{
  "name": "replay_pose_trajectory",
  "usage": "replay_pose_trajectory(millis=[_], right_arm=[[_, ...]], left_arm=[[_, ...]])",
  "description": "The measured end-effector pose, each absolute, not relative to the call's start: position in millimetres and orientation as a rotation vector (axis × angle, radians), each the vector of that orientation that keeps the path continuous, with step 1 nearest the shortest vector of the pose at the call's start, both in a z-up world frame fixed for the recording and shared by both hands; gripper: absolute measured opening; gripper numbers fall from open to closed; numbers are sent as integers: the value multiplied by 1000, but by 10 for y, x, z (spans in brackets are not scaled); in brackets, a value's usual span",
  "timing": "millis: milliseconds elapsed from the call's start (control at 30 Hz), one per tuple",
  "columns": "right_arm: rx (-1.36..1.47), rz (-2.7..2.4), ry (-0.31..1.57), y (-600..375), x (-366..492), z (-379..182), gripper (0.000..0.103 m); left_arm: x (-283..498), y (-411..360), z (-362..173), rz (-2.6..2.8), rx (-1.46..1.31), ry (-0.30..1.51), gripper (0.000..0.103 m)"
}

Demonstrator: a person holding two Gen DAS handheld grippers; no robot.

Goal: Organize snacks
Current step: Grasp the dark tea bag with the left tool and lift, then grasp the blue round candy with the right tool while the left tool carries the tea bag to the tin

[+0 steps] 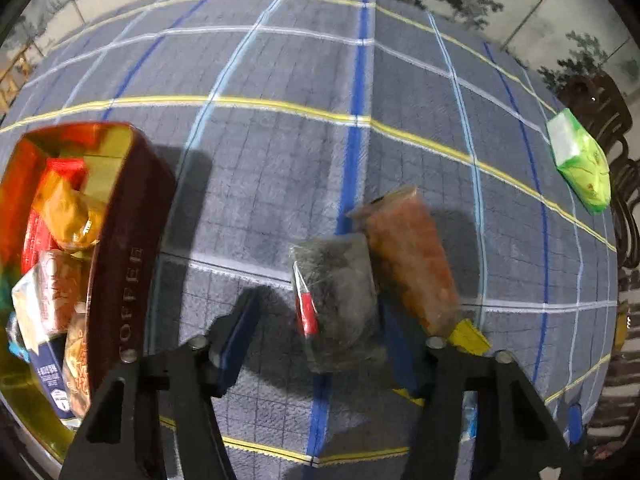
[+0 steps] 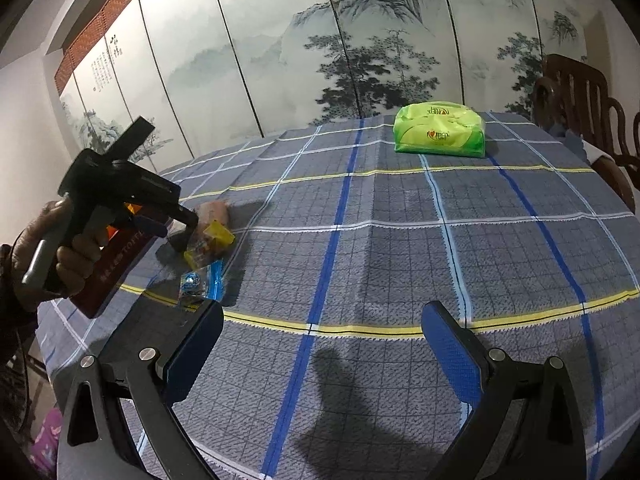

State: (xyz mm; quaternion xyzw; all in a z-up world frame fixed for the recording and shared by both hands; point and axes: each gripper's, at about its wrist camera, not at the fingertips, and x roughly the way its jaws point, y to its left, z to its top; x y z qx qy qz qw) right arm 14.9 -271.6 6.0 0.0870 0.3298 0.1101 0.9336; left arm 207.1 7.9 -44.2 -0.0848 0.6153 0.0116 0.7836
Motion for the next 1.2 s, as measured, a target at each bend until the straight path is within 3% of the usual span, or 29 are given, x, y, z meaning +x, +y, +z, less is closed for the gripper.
replay_pose_trajectory(millis=[67, 300, 367, 467, 733, 1100, 1200], right_arm=[[178, 223, 674, -2714, 152, 57, 99], [182, 225, 680, -2721, 169, 56, 99], [182, 225, 682, -2720, 174, 58, 99], [178, 225, 693, -2698, 193, 53, 99], [146, 255, 719, -2642, 222, 44, 99], [-5, 471, 774, -1661, 532, 124, 99], [-26, 462, 794, -1511, 679, 65, 93]], left_arm=[[2035, 58, -436, 46, -161, 1334, 34], [2077, -32, -451, 45, -105, 1323, 37], [2051, -49, -450, 47, -77, 1298, 31], [1988, -46, -455, 16, -81, 1281, 31], [1129, -3, -64, -117, -110, 1192, 31], [542, 143, 240, -177, -138, 1165, 31], [473, 220, 300, -180, -144, 1156, 31]])
